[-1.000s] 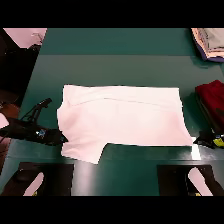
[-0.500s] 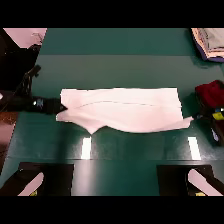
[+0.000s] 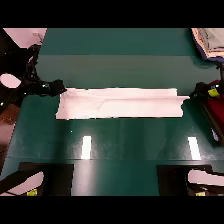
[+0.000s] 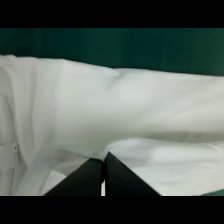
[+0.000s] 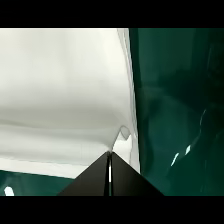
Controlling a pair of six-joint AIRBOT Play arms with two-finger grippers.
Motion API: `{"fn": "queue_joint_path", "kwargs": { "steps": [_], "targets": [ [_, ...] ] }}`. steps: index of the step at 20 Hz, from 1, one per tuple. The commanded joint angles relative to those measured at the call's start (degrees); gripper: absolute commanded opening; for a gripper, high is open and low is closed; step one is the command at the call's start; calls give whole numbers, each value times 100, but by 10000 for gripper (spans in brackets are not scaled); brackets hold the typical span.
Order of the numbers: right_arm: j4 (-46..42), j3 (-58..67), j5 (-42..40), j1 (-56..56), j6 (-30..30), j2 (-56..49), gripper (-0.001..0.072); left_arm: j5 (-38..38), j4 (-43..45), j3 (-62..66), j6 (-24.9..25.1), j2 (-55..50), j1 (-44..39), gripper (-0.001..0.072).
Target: Fold the shirts.
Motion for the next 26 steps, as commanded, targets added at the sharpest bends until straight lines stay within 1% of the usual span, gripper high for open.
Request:
{"fn": "queue_joint_path", "kwargs": {
  "steps": [1,4,5,6,7,8,9,11,12,13,14,15,17,20,22,23,24,26],
  "targets": [
    [315,487,-94,111,26,-592,12,820,-345,13,269,-470,28,27],
    [319,796,-356,306,26,-953,17,1464,-553,24,262,-627,28,28],
    [407,903,-568,369,46,-1069,82,1626,-656,26,260,-627,28,80],
    [621,990,-765,393,48,-1152,351,1696,-776,28,260,-627,28,363],
    [857,1097,-876,391,70,-1224,537,1633,-811,72,247,-627,28,635],
    [1021,1241,-813,354,66,-1287,555,1453,-809,162,251,-627,28,672],
    [1045,1349,-651,299,33,-1300,555,1182,-798,291,269,-625,28,673],
    [1038,1462,-76,155,-321,-1300,554,501,-785,560,269,-625,28,670],
    [1038,1458,249,55,-435,-1300,554,188,-796,649,267,-625,20,544],
    [1016,1421,564,-79,-540,-1300,554,-101,-796,706,273,-625,15,288],
    [1012,1342,769,-201,-551,-1298,554,-256,-793,715,289,-625,-11,97],
    [1008,1189,876,-341,-562,-1296,554,-398,-804,713,433,-627,-39,27],
    [1021,732,885,-616,-564,-1298,554,-542,-778,713,579,-627,-188,27],
    [1285,24,660,-835,-953,-1303,551,-579,-778,713,581,-629,-516,27],
    [1351,-328,437,-850,-1051,-1303,546,-577,-772,713,579,-634,-699,27],
    [1362,-461,341,-835,-1161,-1303,480,-579,-763,713,577,-640,-778,27],
    [1364,-540,289,-774,-1244,-1303,446,-581,-713,713,579,-640,-828,27],
    [1366,-625,170,-651,-1307,-1303,446,-581,-693,713,575,-640,-887,27]
  ]
}}
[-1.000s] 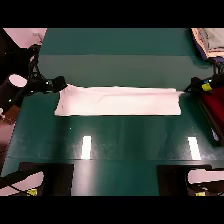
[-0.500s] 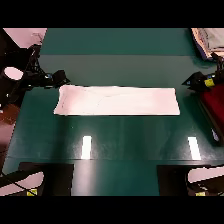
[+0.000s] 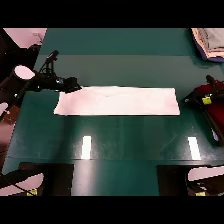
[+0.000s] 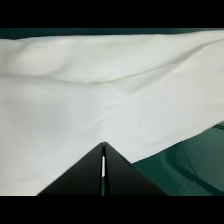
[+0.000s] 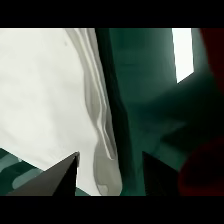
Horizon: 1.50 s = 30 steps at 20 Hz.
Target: Fold the shirts.
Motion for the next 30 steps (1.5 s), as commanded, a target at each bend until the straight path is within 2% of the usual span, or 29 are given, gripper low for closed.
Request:
{"fn": "queue_joint_path", "kwargs": {
  "steps": [1,7,8,9,10,12,15,20,25,30],
  "targets": [
    [63,-251,-232,164,-201,-26,447,-52,66,4,11,-4,-136,27],
    [225,111,-243,686,-195,-367,444,-105,74,4,9,-4,-138,27],
    [210,177,-295,756,-192,-369,329,-111,74,4,9,-4,-142,27],
    [210,236,-295,791,-192,-372,176,-149,74,4,7,-4,-162,26],
    [219,284,-280,793,-192,-367,82,-179,83,4,7,-13,-243,26],
    [212,400,-107,796,-192,-339,15,-188,125,26,11,-98,-474,26],
    [216,732,461,804,-9,-131,12,-299,136,400,7,-645,-903,26],
    [219,1816,1023,1222,376,592,9,-415,136,2087,-4,-2367,-1873,26],
    [219,2933,1012,2090,586,925,9,-511,116,3633,-426,-3858,-2317,26],
    [212,3770,828,3163,601,914,9,-551,234,4111,-647,-4315,-2363,26]
  ]
}}
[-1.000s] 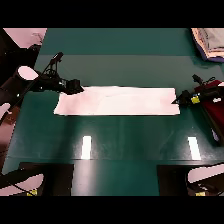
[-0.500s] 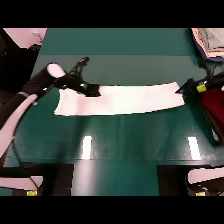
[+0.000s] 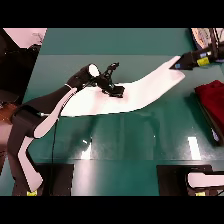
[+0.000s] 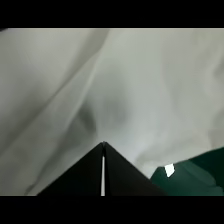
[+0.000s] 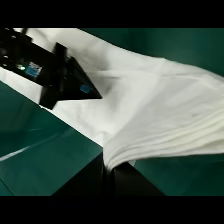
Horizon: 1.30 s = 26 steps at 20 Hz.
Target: Fold the shirts.
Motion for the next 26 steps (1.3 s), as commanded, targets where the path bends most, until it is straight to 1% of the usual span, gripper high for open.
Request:
{"fn": "queue_joint_path", "kwargs": {
  "steps": [1,7,10,14,16,19,22,24,26],
  "targets": [
    [-2,605,-138,708,48,31,9,-31,168,297,-157,-319,-63,26],
    [-2,1360,-168,1530,66,-352,9,-50,168,308,-151,-304,-59,26],
    [0,1283,-269,1814,66,-437,9,-389,212,431,-149,-302,26,25],
    [-2,1220,-507,2028,61,-437,9,-977,682,697,-149,-243,184,25],
    [-2,1217,-588,2092,61,-450,9,-979,944,706,-149,-24,328,25],
    [52,1220,-699,2221,57,-546,10,-1043,1246,710,-105,503,765,25],
    [774,1220,-920,2406,-343,-789,9,-1287,1602,710,-87,1062,1386,26],
    [1134,1220,-1255,2680,-603,-1025,10,-1512,1746,710,31,1438,1847,26],
    [1235,1222,-1851,3132,-909,-1370,11,-1665,1821,710,42,1823,2293,26]
  ]
}}
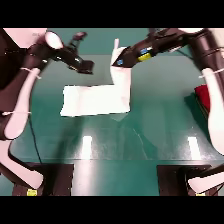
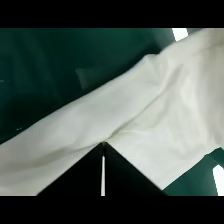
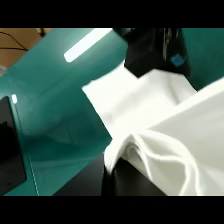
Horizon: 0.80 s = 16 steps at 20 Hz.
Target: Fold the shirts.
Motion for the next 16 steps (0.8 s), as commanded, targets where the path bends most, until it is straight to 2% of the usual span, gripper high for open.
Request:
{"fn": "queue_joint_path", "kwargs": {
  "steps": [1,3,4,5,6,7,10,14,16],
  "targets": [
    [387,9,-1084,717,-514,-590,11,-308,236,7,72,675,761,26],
    [304,15,-1788,1231,-643,-1113,14,-374,236,7,70,1034,1086,26],
    [317,24,-2020,1414,-798,-1344,63,-389,234,7,70,1204,1226,26],
    [319,140,-2149,1552,-868,-1574,272,-387,234,7,70,1340,1331,26],
    [361,306,-2240,1622,-866,-1742,413,-382,234,4,68,1475,1416,26],
    [313,415,-2363,1650,-866,-1803,458,-387,234,4,68,1556,1453,27],
    [184,28,-2179,1342,-850,-1416,449,-476,114,4,70,1729,1451,27],
    [-57,-1331,-876,262,-688,-452,448,-754,63,4,70,1733,1449,26],
    [-57,-2260,-809,-411,-463,-9,448,-758,63,4,70,1733,1449,26]
  ]
}}
